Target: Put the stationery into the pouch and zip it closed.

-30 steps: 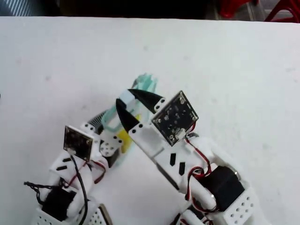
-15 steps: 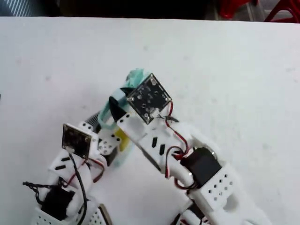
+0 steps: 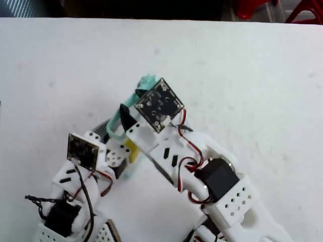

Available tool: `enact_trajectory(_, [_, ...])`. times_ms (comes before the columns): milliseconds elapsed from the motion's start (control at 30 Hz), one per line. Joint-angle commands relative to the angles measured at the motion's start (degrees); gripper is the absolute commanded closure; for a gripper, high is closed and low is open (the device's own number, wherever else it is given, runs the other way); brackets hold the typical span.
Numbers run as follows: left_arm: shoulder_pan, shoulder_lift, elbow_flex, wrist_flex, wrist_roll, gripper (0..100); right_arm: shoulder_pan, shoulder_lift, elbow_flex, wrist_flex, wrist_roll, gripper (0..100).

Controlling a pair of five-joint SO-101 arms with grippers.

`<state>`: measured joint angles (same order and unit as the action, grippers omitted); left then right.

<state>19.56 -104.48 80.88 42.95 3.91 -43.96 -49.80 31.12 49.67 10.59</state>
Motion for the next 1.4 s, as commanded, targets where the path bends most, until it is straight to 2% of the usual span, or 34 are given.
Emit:
enact_trajectory(0, [0.6, -0.1, -0.5, 0.4, -0.4, 78, 0.6, -0.5, -2.0, 0.4, 0.4, 86.1])
enact_trajectory(67, [0.6, -0.1, -0.5, 0.4, -0.4, 78, 0.6, -0.5, -2.0, 0.4, 0.4, 87.5])
enact_trajectory(167, [0.6, -0.1, -0.5, 0.4, -0.4, 78, 0.6, -0.5, -2.0, 0.2, 1.0, 99.0])
enact_trajectory(433, [0.6, -0.1, -0.5, 0.4, -0.4, 78, 1.5, -0.6, -7.7, 1.2, 1.8, 86.8])
enact_trajectory(500, [0.6, -0.1, -0.5, 0.5, -0.4, 78, 4.4, 0.6, -14.1, 2.9, 0.3, 86.8])
enact_trajectory(567, [0.6, -0.1, -0.4, 0.5, -0.4, 78, 10.0, 5.0, -20.4, 5.1, -4.9, 86.8])
enact_trajectory(667, [0.6, -0.1, 0.0, 0.4, -0.4, 78, 15.8, 16.5, -30.9, 13.8, -7.5, 86.8])
enact_trajectory(833, [0.7, -0.1, 0.1, 0.4, -0.4, 78, 13.7, 33.8, -50.2, 31.8, -7.4, 86.8])
enact_trajectory(1033, [0.7, -0.1, 0.1, 0.4, -0.4, 78, 10.3, 42.2, -68.6, 44.7, -7.3, 86.7])
enact_trajectory(1367, [0.7, -0.1, 0.1, 0.4, -0.8, 81, 9.2, 41.6, -71.0, 48.7, -6.5, 86.8])
